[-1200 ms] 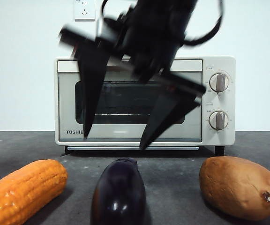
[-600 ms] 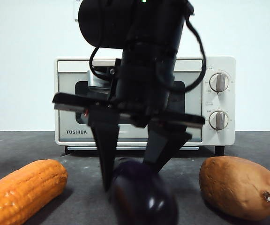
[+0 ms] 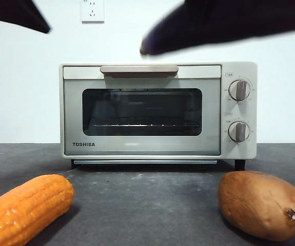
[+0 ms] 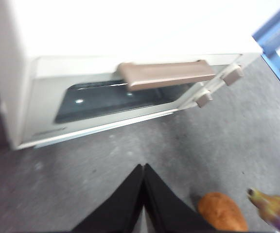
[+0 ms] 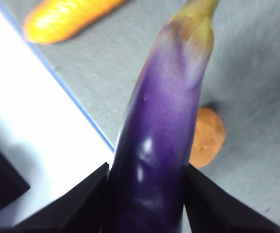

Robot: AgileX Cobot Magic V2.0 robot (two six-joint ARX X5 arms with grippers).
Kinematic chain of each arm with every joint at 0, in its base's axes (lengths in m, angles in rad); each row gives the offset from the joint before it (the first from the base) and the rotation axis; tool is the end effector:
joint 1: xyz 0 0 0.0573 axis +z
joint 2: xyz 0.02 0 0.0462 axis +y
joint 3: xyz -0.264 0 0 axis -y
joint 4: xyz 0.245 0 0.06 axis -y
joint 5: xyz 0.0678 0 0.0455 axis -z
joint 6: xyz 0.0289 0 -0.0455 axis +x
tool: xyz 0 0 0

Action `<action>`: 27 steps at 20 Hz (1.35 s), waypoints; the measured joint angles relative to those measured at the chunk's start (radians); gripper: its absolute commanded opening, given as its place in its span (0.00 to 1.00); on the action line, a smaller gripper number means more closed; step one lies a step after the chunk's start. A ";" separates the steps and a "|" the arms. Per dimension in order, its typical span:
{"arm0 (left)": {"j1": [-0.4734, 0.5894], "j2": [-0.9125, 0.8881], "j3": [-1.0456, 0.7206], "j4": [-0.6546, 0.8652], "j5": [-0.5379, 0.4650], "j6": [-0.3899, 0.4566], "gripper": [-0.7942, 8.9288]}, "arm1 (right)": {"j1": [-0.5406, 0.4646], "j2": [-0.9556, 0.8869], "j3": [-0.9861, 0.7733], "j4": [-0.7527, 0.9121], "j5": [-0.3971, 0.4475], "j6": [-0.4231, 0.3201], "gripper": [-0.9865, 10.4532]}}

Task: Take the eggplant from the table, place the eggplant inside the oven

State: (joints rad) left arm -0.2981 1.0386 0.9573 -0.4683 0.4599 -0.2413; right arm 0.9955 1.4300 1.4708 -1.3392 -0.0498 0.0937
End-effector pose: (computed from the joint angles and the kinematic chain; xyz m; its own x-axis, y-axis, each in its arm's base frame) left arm 0.2018 -0.0754 0.3220 0.6001 -0.6487 -0.4681 0.4876 0.7605 -0.4289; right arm 0.1355 0.2116 0.3417 0.1044 0.2525 -0.9619 -0.7925 0.6054 0.0729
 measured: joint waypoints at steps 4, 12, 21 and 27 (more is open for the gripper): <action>-0.100 0.189 0.167 -0.001 -0.076 0.056 0.09 | 0.001 -0.121 0.000 0.001 0.027 -0.054 0.24; -0.210 0.502 0.496 -0.091 -0.178 0.183 0.09 | 0.002 -0.332 0.000 -0.001 0.082 -0.068 0.24; -0.237 0.606 0.554 -0.156 -0.229 0.264 0.09 | 0.002 -0.498 0.000 -0.002 0.156 -0.068 0.24; -0.300 0.603 0.568 -0.319 -0.217 0.281 0.09 | 0.003 -0.512 0.000 -0.002 0.211 -0.067 0.24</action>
State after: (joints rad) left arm -0.5980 1.6417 1.5253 -0.7876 0.2424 0.0399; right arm 0.9989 0.9176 1.4708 -1.3411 0.1612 0.0265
